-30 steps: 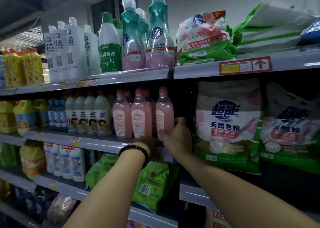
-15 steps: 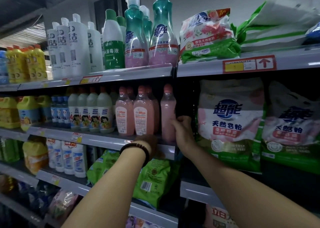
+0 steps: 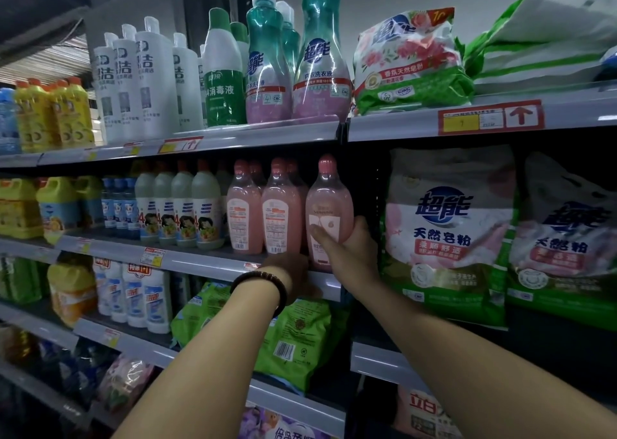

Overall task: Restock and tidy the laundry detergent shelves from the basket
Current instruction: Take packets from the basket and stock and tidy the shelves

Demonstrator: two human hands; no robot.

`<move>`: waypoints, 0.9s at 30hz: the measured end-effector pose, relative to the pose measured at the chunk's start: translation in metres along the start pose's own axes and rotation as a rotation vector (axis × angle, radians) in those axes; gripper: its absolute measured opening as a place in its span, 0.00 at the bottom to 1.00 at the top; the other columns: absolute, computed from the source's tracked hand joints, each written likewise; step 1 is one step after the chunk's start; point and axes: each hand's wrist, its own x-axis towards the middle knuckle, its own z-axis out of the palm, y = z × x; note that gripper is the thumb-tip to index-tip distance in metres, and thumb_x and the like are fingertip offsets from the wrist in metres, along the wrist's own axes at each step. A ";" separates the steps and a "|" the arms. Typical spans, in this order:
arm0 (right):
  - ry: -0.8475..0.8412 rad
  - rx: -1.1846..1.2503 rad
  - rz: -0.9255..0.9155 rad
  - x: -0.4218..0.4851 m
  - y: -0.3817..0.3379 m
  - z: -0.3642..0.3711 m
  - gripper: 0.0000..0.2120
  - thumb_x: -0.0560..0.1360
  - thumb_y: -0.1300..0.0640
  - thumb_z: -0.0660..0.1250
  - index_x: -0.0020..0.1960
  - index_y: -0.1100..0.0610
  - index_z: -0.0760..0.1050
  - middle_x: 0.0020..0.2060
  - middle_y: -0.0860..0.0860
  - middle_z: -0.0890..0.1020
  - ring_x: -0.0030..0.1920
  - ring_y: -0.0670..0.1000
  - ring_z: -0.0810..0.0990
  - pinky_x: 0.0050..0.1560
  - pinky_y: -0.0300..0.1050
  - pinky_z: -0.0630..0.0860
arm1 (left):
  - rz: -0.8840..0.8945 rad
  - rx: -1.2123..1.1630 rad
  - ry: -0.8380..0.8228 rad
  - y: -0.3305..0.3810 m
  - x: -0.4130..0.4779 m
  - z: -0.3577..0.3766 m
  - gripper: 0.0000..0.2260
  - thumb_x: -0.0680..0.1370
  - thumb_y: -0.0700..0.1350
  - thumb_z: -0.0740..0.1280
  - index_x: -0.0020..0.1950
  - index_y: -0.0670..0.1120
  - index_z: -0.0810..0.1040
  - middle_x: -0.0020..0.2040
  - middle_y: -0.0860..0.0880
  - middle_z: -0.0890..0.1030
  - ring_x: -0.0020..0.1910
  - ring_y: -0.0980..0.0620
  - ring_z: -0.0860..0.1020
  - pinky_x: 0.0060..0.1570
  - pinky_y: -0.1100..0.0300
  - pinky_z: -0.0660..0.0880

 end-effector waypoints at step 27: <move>0.264 -0.215 -0.198 -0.010 0.017 0.015 0.29 0.70 0.28 0.72 0.54 0.50 0.70 0.45 0.48 0.83 0.42 0.51 0.85 0.39 0.52 0.84 | -0.057 -0.204 1.073 -0.015 0.038 -0.018 0.20 0.82 0.57 0.64 0.74 0.70 0.69 0.72 0.41 0.65 0.65 0.37 0.68 0.61 0.41 0.70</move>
